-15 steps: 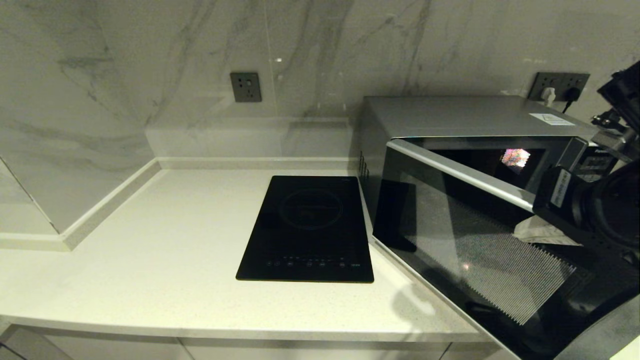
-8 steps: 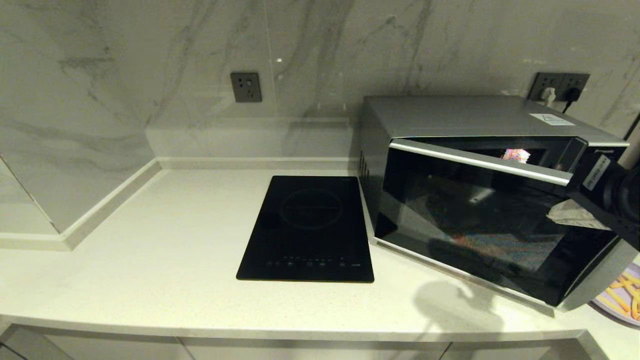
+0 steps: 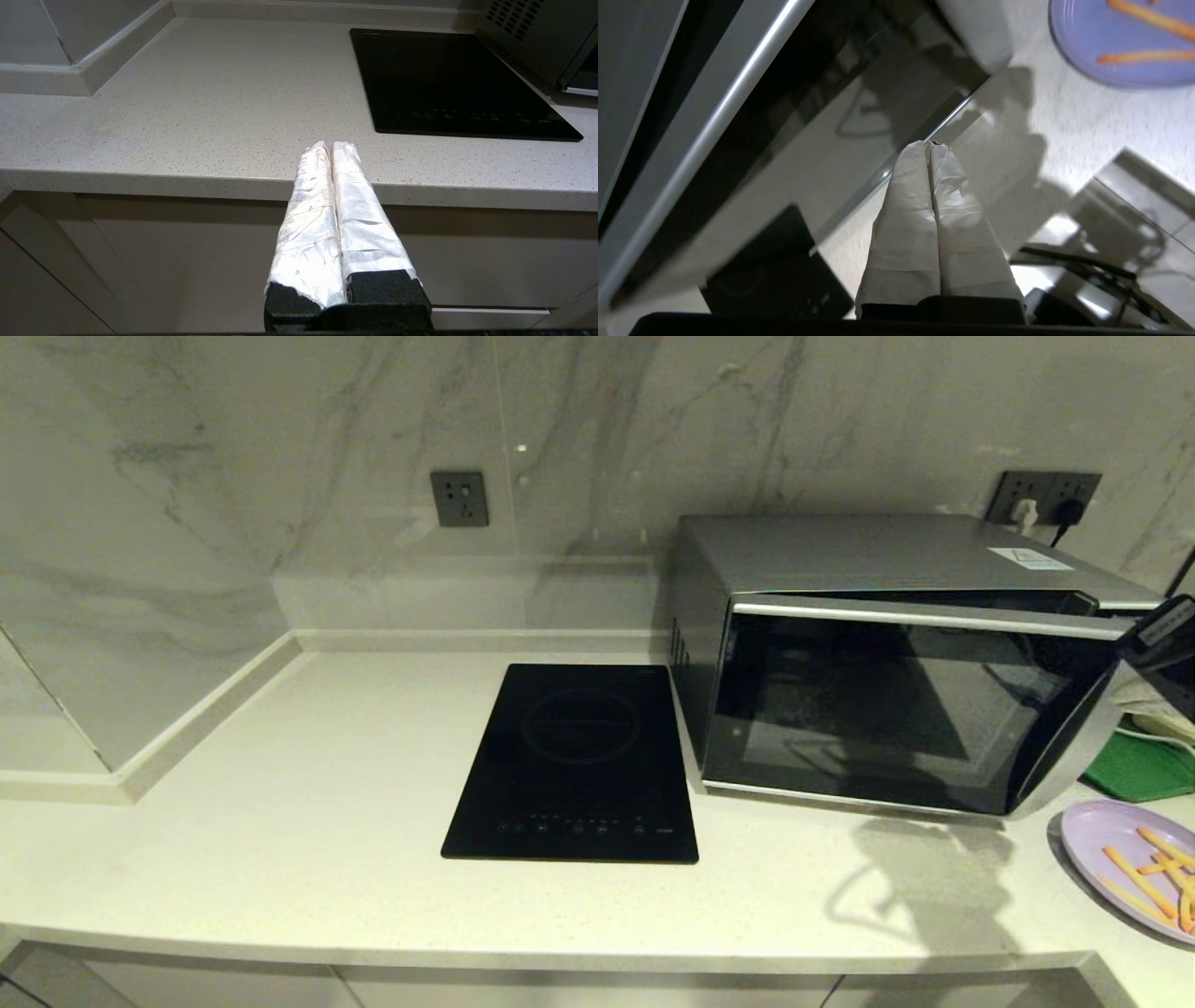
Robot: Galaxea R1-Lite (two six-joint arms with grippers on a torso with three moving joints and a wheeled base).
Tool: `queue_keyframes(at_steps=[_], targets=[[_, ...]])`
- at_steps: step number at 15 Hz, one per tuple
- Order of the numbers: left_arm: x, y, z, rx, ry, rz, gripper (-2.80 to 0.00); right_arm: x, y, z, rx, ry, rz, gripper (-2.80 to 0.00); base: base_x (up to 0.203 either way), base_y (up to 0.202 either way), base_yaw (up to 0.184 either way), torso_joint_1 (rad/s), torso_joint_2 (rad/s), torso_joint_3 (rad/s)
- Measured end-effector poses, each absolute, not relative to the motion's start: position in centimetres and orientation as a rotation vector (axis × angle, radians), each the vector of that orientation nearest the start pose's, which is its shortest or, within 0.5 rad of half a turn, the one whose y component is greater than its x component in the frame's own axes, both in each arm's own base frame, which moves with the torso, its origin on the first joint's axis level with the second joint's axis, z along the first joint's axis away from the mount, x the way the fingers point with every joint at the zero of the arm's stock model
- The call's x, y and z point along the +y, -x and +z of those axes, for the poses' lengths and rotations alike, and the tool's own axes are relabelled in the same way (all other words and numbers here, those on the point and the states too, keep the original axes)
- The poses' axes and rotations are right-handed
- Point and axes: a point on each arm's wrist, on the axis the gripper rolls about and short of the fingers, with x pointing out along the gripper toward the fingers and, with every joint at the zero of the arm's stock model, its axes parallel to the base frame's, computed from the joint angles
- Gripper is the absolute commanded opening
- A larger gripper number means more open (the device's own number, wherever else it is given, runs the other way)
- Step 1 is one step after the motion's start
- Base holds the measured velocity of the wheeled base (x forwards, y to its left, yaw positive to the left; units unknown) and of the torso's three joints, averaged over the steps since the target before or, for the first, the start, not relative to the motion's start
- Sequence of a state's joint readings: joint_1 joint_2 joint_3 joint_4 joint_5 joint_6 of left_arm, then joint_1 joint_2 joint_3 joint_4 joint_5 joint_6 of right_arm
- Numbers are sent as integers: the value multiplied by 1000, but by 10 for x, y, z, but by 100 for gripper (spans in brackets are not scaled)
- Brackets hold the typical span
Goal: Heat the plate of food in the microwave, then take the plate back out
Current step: Close the microwave oven
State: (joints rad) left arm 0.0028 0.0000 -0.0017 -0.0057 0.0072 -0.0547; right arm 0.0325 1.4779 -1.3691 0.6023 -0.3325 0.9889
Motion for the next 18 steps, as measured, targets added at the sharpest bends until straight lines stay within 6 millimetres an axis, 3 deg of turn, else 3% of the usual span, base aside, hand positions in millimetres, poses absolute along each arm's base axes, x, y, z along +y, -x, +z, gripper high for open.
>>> queue_keyframes(at_steps=[3,6,18], targets=[[0,23,76,-7,54,10,-280,-29,-249,285,482,-835,-573,-280,0,0,0,0,0,0],[0,23,77,-8,55,10,-280,-45,-268,282,486,-868,-551,-280,0,0,0,0,0,0],[0,23,77,-8,55,10,-280,-71,-355,278,466,-906,-500,-280,0,0,0,0,0,0]])
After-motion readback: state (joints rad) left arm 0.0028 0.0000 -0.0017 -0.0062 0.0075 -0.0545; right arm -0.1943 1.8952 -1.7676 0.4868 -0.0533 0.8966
